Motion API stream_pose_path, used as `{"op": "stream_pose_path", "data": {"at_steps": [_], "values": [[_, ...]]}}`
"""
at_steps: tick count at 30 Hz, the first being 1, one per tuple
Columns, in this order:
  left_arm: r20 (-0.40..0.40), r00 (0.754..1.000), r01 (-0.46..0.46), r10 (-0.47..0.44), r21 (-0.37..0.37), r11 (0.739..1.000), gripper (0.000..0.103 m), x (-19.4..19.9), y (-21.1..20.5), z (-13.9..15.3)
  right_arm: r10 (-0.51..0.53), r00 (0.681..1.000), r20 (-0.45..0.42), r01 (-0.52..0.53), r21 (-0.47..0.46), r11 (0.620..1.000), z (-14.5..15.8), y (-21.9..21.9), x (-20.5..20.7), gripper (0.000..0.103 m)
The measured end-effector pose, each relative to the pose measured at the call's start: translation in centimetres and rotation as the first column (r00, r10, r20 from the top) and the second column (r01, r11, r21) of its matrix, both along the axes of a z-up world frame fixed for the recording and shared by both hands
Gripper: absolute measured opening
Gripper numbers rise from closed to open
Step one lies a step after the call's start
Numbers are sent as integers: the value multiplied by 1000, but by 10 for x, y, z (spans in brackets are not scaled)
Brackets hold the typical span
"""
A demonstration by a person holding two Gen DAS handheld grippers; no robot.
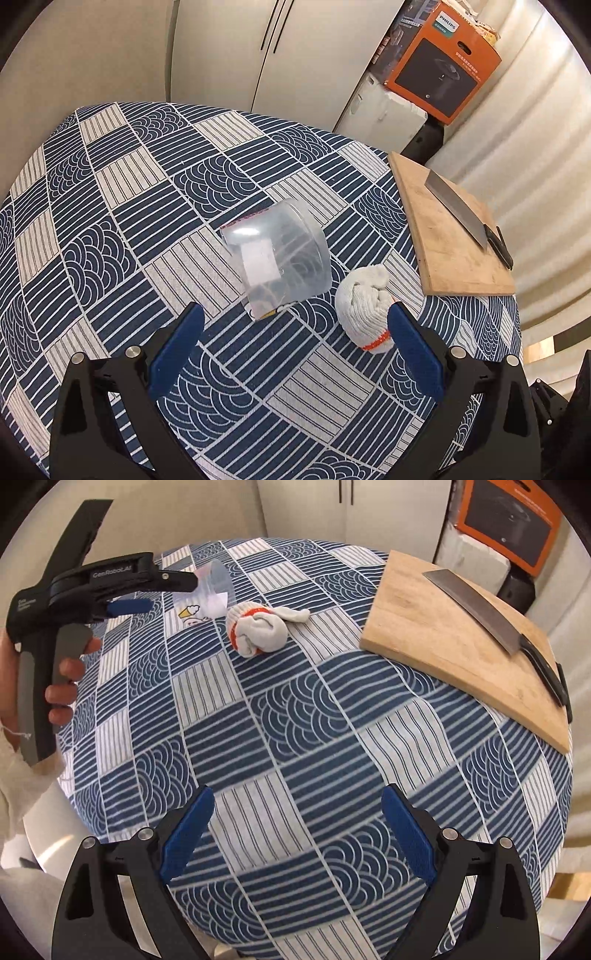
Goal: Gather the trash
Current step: 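Grasp the white knit glove with the right tool while the left tool reaches the clear cup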
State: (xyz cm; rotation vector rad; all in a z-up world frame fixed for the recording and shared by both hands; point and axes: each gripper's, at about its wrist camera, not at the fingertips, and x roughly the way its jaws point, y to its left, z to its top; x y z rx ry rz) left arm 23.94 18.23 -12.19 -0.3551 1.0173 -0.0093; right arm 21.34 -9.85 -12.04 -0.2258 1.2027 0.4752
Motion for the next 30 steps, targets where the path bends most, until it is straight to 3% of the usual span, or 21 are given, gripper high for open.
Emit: {"op": "stream_pose_path", "data": {"at_steps": [4, 6, 8, 10, 17, 30], "values": [[17, 1000, 3, -3, 3, 1000, 95, 14, 4, -5, 20, 1000, -10, -20, 0, 1000, -6, 18, 18, 88], [3, 1000, 8, -8, -7, 1000, 88, 24, 6, -11, 33, 999, -10, -33, -3, 999, -10, 28, 29, 88], [-24, 1000, 18, -19, -35, 999, 64, 32, 10, -20, 43, 999, -10, -43, -5, 999, -14, 37, 38, 88], [-41, 999, 30, -33, -66, 997, 49, 37, 16, -25, 49, 999, -8, -49, -3, 999, -17, 45, 48, 88], [-41, 998, 47, -50, -71, 996, 49, 28, 34, -20, 65, 998, 5, -65, 25, 998, -23, 67, 82, 88], [-52, 996, 68, -69, -21, 997, 43, 2, 40, -6, 72, 997, -13, -70, 119, 990, -28, 94, 103, 87]]}}
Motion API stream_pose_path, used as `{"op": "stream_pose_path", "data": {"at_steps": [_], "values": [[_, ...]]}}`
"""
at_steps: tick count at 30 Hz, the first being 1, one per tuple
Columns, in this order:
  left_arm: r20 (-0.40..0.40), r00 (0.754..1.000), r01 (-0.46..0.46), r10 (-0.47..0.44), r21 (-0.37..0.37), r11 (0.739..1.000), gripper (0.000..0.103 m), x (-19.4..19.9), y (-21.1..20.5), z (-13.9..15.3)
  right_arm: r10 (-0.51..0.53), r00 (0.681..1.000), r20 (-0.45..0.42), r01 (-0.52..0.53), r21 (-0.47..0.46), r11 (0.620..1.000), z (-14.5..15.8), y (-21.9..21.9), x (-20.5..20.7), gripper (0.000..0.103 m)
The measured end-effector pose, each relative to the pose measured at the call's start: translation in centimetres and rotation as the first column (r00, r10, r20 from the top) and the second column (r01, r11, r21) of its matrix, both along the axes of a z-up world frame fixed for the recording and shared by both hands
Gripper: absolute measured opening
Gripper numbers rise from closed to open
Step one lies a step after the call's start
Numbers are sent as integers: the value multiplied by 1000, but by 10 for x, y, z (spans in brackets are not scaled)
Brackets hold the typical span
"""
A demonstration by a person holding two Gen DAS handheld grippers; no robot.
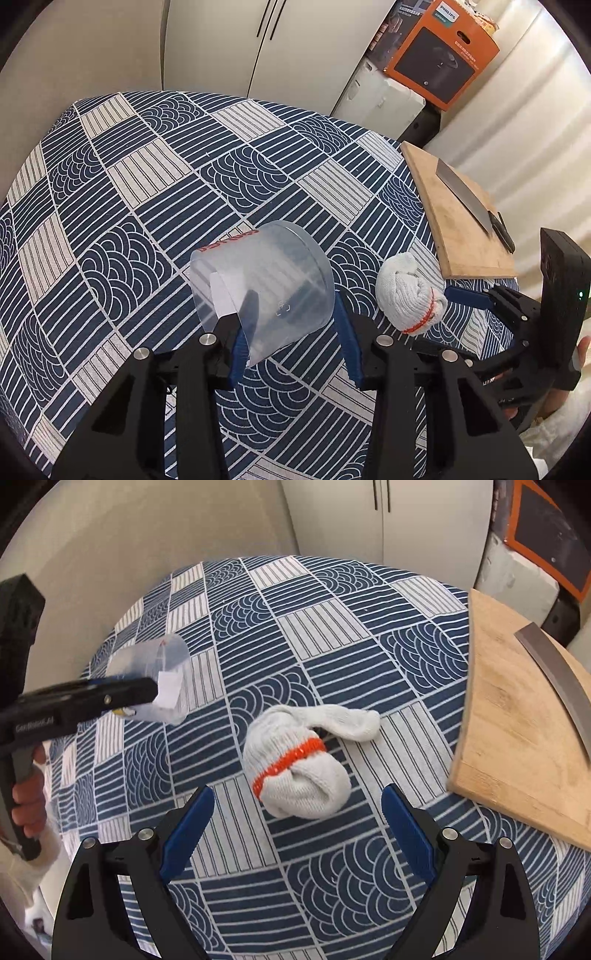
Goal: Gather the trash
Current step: 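Grasp the white knit glove with the right tool while the left tool reaches the clear cup, then close the left tool on the clear plastic cup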
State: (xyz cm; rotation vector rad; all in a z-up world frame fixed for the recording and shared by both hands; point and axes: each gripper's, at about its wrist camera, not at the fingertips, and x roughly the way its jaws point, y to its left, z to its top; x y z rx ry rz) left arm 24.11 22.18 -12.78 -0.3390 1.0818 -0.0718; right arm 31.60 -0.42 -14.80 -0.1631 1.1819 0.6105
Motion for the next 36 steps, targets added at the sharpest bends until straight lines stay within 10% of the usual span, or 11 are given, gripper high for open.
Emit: {"op": "stream_pose_path", "data": {"at_steps": [5, 13, 25, 27, 32, 36], "values": [[-8, 1000, 1, -1, 7, 1000, 42, -14, -2, 4, 25, 999, -30, -26, -8, 1000, -10, 9, 5, 49], [-47, 999, 20, -21, -6, 1000, 7, -31, -16, 4, 81, 997, -19, -81, 10, 997, 5, 2, -24, 45], [-32, 999, -23, 23, -11, 1000, 4, -63, -32, 17, 43, 999, -1, -42, 26, 999, 28, -69, -91, 45], [-33, 998, -48, 48, 16, 999, 12, -66, -30, 16, 30, 999, -15, -30, 21, 999, 26, -80, -99, 45], [10, 996, -84, 84, 57, 995, 87, -73, -23, 19, -11, 999, -47, 11, -4, 1000, 19, -109, -115, 45], [26, 994, -107, 105, 82, 991, 97, -67, -16, 14, -39, 998, -53, 39, -6, 999, 19, -118, -119, 45]]}}
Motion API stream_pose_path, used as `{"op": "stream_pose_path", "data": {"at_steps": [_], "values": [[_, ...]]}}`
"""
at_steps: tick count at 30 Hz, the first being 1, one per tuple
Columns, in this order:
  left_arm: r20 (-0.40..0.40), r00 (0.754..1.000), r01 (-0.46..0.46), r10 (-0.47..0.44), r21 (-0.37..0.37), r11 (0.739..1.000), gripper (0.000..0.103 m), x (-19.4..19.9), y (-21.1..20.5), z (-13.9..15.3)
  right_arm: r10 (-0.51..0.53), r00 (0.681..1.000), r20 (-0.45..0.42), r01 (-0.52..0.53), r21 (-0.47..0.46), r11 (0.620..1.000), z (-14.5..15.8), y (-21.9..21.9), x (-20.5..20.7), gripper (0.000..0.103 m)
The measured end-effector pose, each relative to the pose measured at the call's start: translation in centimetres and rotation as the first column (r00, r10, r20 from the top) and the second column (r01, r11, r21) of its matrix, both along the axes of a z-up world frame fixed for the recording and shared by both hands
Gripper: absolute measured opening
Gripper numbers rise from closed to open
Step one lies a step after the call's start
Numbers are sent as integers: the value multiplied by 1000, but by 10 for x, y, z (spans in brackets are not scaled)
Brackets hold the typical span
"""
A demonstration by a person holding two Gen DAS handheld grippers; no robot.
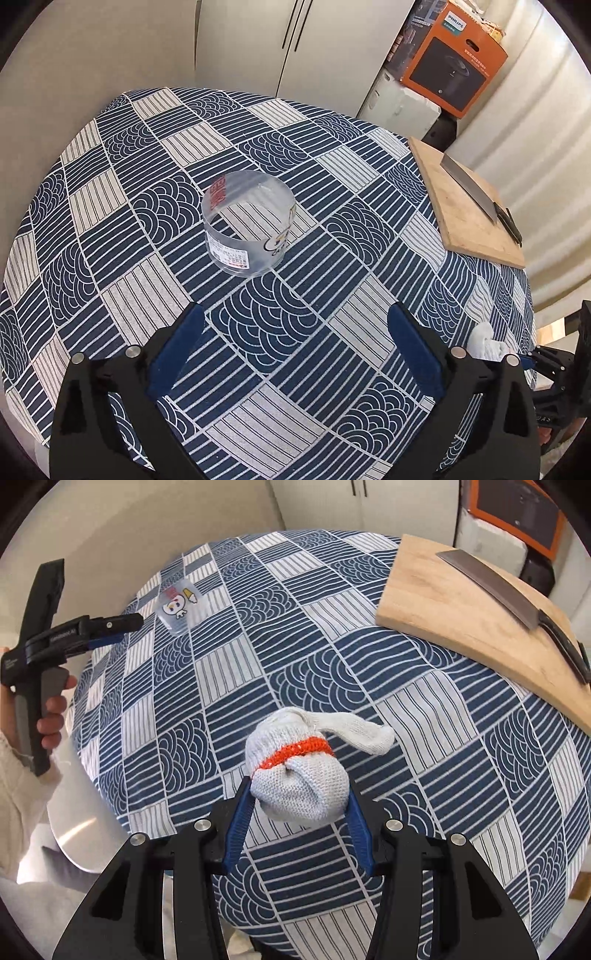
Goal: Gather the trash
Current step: 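Close the left tool on the clear plastic cup, then carry the glove and clear cup over the bin and release both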
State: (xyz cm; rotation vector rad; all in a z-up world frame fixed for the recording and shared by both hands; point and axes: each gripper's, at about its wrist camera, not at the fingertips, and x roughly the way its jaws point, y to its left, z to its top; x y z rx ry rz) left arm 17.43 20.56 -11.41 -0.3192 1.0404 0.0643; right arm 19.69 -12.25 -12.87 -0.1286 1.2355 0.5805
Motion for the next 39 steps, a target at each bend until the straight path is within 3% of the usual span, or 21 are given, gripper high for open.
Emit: {"op": "stream_pose_path", "data": {"at_steps": [5, 15, 16, 19, 22, 33, 36, 39], "values": [[-3, 999, -51, 51, 26, 998, 97, 20, 16, -18, -20, 1000, 7, 20, -2, 1000, 6, -1, 3, 45], [56, 995, -81, 82, -26, 996, 97, 53, 44, -39, -49, 999, 3, 49, -25, 998, 13, 13, 14, 45], [59, 995, -78, 79, -23, 997, 94, 55, 43, -41, -50, 999, 5, 50, -25, 998, 14, 15, 13, 46], [42, 998, -55, 56, -23, 998, 73, 62, 42, -47, -50, 999, 7, 51, -26, 998, 15, 17, 10, 46], [33, 999, -43, 44, -4, 999, 65, 63, 39, -44, -47, 999, 6, 47, -24, 999, 16, 16, 5, 46], [23, 1000, -13, 11, 72, 997, 62, 20, -2, -10, 21, 999, 29, -21, 16, 1000, 22, -6, -18, 43], [21, 1000, -9, 8, 73, 997, 62, 2, -16, 0, 32, 999, 43, -34, 32, 999, 21, -11, -25, 49], [11, 1000, -6, 5, 76, 997, 62, -18, -28, 7, 45, 998, 47, -49, 78, 996, 19, -11, -28, 65]]}}
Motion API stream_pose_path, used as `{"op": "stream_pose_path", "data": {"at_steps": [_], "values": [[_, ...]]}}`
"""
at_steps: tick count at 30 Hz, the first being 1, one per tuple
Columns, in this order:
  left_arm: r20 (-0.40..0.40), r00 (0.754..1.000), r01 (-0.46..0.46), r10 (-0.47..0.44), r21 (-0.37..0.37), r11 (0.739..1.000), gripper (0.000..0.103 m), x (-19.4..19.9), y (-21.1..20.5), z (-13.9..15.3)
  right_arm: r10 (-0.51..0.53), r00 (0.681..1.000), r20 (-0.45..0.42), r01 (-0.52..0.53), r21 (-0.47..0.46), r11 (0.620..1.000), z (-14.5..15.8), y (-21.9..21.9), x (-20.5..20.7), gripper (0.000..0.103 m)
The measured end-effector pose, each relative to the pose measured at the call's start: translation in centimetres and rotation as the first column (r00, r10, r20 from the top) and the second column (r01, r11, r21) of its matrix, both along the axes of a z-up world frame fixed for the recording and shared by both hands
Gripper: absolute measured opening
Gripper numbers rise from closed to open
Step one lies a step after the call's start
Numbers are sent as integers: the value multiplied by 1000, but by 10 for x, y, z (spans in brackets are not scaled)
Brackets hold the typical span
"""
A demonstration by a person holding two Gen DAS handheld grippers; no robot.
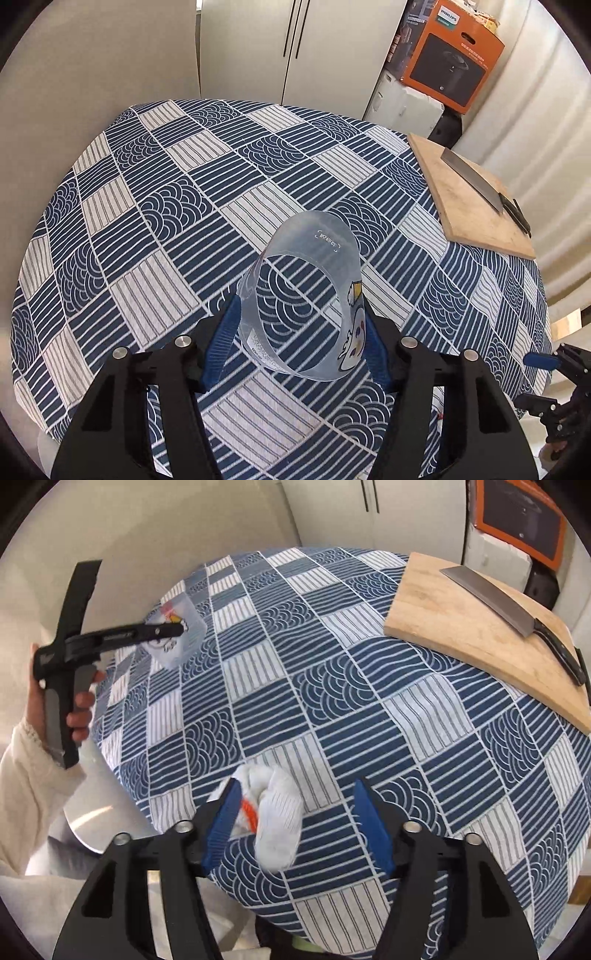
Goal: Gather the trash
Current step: 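Carry the glove and clear cup over the bin and release both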
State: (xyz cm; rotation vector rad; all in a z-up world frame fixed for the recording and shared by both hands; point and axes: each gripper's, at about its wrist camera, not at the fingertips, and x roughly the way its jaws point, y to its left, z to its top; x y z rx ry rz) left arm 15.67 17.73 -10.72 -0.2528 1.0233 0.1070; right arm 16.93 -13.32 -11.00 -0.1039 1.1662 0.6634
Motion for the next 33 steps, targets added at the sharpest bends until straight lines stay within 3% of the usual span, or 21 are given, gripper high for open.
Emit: {"op": "stream_pose_path", "data": {"at_steps": [2, 7, 10, 11, 13, 17, 28, 33], "values": [[-5, 1000, -1, 1, -3, 1000, 62, -13, -8, 4, 21, 1000, -2, -21, 7, 1000, -4, 6, 0, 73], [-25, 1000, -14, 14, -12, 1000, 62, -41, -26, 10, 115, 993, -25, -115, 2, 993, -22, 29, -6, 80], [-29, 1000, -10, 10, 12, 1000, 62, -58, -41, 14, 161, 987, -30, -163, -95, 982, -39, 43, -18, 81], [-25, 1000, -5, 6, 42, 999, 62, -62, -47, 16, 169, 985, -30, -172, -128, 977, -45, 45, -23, 79], [-24, 1000, 2, 0, 66, 998, 62, -69, -57, 19, 183, 982, -48, -188, -145, 971, -54, 45, -28, 64], [-19, 1000, 25, -23, 66, 997, 62, -78, -78, 25, 176, 983, -51, -182, -129, 975, -53, 32, -34, 55], [6, 985, 170, -170, 25, 985, 62, -95, -152, 40, 107, 994, -13, -108, -53, 993, -11, -38, -70, 55], [-4, 973, 232, -232, 2, 973, 62, -102, -185, 36, 79, 997, -1, -79, -65, 995, -3, -67, -101, 55]]}}
